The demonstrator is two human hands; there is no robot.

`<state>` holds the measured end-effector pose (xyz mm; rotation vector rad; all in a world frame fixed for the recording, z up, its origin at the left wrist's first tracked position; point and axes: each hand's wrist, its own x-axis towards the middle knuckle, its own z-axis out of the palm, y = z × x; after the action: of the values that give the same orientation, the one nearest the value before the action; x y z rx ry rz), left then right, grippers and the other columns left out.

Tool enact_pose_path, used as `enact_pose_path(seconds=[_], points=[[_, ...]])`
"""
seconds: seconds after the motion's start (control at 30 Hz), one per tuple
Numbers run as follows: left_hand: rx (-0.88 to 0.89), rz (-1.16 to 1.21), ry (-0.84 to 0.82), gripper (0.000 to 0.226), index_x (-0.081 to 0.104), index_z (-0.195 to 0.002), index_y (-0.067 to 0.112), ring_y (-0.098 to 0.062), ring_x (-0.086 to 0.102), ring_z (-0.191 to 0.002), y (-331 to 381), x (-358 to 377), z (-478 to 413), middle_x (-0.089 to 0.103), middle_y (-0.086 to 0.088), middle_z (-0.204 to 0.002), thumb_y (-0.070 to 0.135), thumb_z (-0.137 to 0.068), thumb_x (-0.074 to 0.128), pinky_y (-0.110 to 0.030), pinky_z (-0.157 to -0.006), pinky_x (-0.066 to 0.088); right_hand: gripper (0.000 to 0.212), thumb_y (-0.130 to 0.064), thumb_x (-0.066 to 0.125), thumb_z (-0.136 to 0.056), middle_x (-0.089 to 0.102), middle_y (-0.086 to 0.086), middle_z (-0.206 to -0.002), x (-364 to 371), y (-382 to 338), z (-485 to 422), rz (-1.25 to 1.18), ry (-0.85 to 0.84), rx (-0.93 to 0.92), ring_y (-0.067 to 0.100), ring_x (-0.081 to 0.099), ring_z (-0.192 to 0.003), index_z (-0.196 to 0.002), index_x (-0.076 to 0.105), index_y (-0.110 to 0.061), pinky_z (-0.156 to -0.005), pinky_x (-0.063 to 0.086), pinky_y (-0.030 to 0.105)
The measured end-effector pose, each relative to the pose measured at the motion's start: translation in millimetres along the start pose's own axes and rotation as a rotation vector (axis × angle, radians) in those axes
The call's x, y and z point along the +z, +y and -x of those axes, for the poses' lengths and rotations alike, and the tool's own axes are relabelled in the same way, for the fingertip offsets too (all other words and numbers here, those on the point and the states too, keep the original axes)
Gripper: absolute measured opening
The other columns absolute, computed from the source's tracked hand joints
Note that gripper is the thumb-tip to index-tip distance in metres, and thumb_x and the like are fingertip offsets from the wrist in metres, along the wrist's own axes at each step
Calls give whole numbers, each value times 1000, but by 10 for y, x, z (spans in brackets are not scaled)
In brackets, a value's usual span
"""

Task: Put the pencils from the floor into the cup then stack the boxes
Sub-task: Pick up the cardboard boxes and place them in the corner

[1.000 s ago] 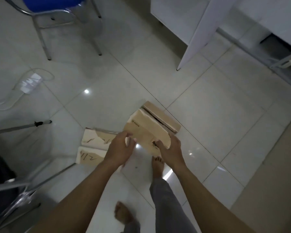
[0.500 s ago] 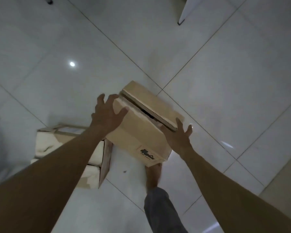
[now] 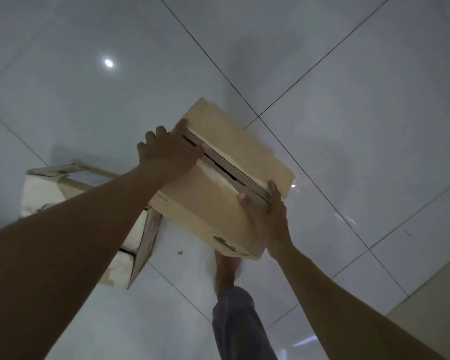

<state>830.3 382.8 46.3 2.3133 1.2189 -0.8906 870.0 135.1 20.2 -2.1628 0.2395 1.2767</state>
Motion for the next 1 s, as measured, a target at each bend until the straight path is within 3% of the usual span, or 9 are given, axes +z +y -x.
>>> enact_pose_path(seconds=[0.17, 0.43, 0.7, 0.87, 1.0], points=[[-72, 132, -2, 74, 17, -147, 38, -39, 42, -121, -138, 52, 566, 42, -18, -131, 59, -85, 53, -48, -99, 35, 100, -71, 67, -64, 31, 1, -142, -170, 53, 421, 33, 0, -54, 26, 45, -120, -147, 16, -47, -84, 45, 38], [-145, 392, 61, 78, 14, -148, 37, -44, 39, -125, -563, -281, 1373, 42, -24, -132, 55, -85, 56, -53, -102, 37, 96, -71, 62, -64, 28, -4, -146, -356, -379, 968, 155, -41, -194, 23, 41, -127, -146, 15, -51, -86, 38, 35], [-287, 596, 213, 80, 11, -148, 40, -43, 36, -131, -1041, -711, 2405, 36, -24, -142, 57, -84, 57, -52, -106, 34, 88, -66, 68, -69, 27, -8, -146, -351, -865, 1787, 204, -73, -456, 7, 36, -114, -143, 23, -53, -86, 36, 25], [-397, 767, 324, 80, 12, -149, 39, -40, 33, -134, -1468, -720, 3571, 32, -21, -145, 56, -85, 56, -51, -110, 32, 88, -69, 68, -68, 28, -7, -145, -269, -882, 2658, 317, -167, -616, 7, 36, -116, -142, 22, -54, -93, 39, 31], [-471, 855, 439, 80, 12, -149, 39, -40, 38, -128, -1741, -453, 4695, 37, -20, -139, 58, -84, 55, -47, -105, 35, 90, -73, 67, -64, 31, -6, -143, -216, -606, 3433, 396, -237, -755, 11, 41, -119, -141, 23, -57, -97, 43, 37]])
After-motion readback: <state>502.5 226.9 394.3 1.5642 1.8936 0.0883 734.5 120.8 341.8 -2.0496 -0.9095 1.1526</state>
